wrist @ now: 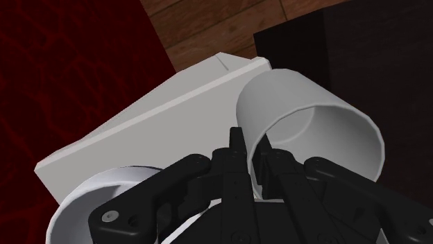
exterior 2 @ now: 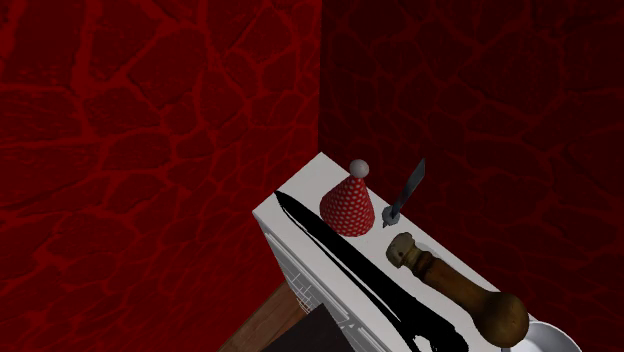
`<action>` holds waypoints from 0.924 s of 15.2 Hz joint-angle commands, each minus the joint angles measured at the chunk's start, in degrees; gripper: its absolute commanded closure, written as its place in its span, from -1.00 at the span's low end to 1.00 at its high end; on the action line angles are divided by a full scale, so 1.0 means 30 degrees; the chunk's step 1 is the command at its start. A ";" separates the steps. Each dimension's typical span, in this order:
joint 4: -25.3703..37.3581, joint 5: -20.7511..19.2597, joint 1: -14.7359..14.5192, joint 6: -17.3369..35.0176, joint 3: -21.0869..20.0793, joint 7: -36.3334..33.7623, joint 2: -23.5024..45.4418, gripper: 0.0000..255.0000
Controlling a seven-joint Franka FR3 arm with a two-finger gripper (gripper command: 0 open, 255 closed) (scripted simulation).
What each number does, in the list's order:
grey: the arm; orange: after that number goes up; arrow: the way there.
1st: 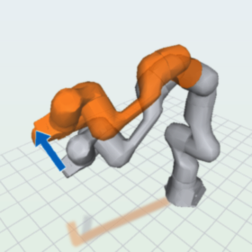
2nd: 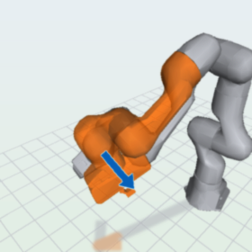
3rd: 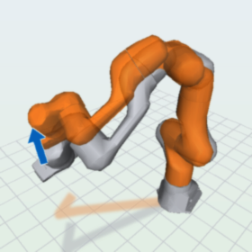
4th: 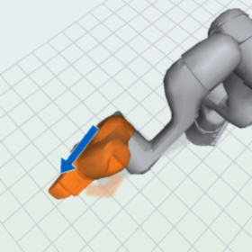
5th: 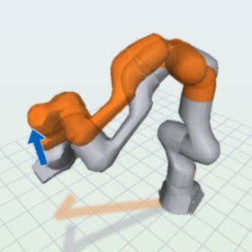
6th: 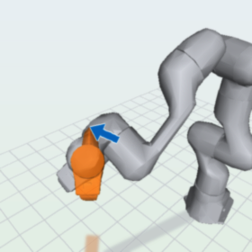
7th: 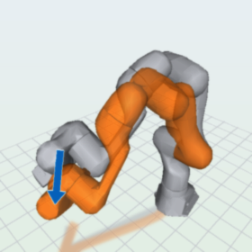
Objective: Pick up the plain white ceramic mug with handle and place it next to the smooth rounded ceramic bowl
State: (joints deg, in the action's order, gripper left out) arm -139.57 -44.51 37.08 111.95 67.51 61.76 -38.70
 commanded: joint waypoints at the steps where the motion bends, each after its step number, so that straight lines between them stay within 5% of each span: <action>1: 0.0000 0.0000 0.0000 0.0000 0.0000 0.0000 0.0000 1.00; 2: 0.0000 0.0000 0.0000 0.0000 0.0000 0.0000 0.0000 -1.00; 7: 0.0000 0.0000 0.0000 0.0000 0.0000 0.0000 0.0000 -1.00; 11: 0.1403 0.1066 0.0484 -0.2359 -0.2034 0.0299 -0.0562 -1.00; 14: 0.1403 0.1063 0.0482 -0.2362 -0.2033 0.0297 -0.0566 -1.00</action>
State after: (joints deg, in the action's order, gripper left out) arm -135.48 -41.46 38.53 105.11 61.64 62.69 -40.38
